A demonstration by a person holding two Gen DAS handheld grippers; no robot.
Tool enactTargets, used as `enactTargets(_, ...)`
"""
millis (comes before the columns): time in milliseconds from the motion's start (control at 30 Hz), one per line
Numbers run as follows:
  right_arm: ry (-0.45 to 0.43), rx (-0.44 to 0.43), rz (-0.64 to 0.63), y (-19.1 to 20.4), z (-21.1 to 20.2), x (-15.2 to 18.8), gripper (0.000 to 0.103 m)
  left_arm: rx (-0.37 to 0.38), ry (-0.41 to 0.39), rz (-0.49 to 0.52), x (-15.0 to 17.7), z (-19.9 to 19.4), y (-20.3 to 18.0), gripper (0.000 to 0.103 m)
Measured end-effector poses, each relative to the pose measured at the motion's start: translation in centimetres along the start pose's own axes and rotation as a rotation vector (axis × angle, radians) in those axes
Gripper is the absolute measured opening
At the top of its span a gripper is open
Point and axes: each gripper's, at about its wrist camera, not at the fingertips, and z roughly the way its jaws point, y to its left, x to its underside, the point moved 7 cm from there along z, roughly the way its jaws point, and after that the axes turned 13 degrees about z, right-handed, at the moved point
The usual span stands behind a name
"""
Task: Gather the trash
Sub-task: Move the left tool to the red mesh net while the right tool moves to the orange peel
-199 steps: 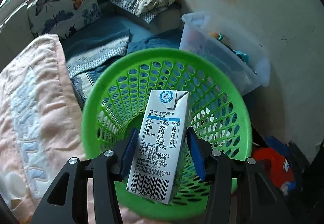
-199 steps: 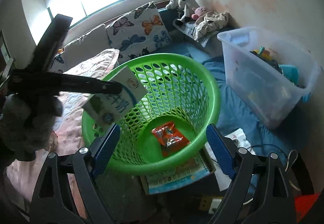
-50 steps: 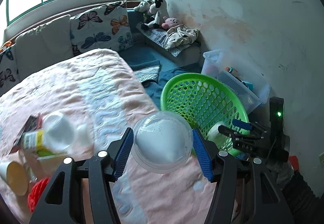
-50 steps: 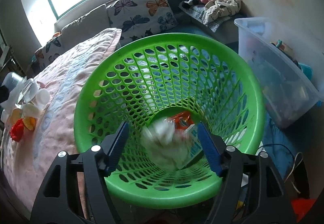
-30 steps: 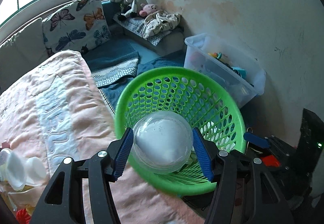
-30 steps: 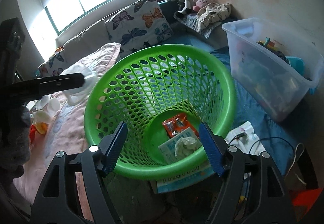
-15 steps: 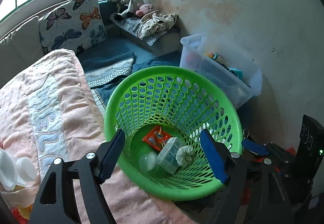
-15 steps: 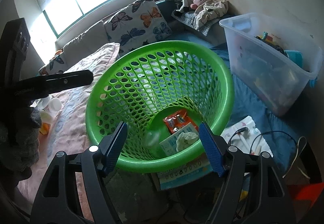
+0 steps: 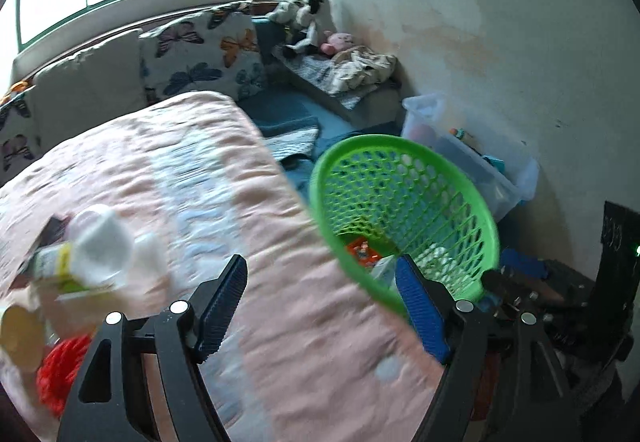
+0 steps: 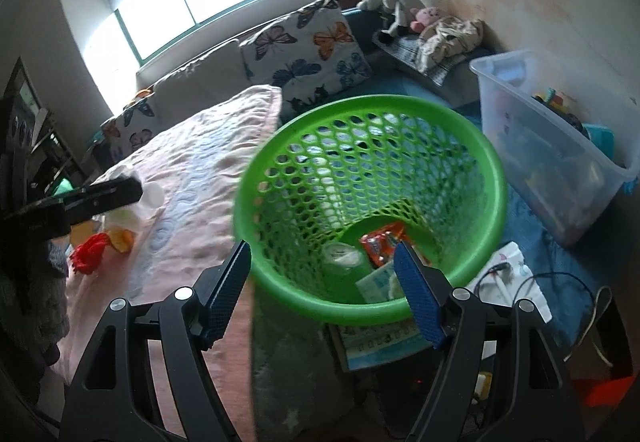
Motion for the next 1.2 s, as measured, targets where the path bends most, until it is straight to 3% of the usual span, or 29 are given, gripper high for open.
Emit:
enactTargets(300, 0.029, -0.049, -0.058, 3.9, 0.9, 0.3, 0.075, -0.116, 0.021, -0.101, 5.0, -2.6, 6.0, 0.074)
enactTargets(667, 0.076, -0.113, -0.140, 9.0, 2.7, 1.2, 0.075, -0.262, 0.033, -0.139, 9.8, -5.6, 12.8, 0.074)
enactTargets(900, 0.114, -0.153, -0.186, 12.3, 3.8, 2.2, 0.075, -0.270, 0.086, -0.079, 11.9, -5.4, 15.3, 0.071)
enactTargets(1200, 0.155, -0.182, -0.237, 15.5, 4.9, 3.8, 0.075, -0.202, 0.104, -0.044, 12.8, -4.3, 16.5, 0.068)
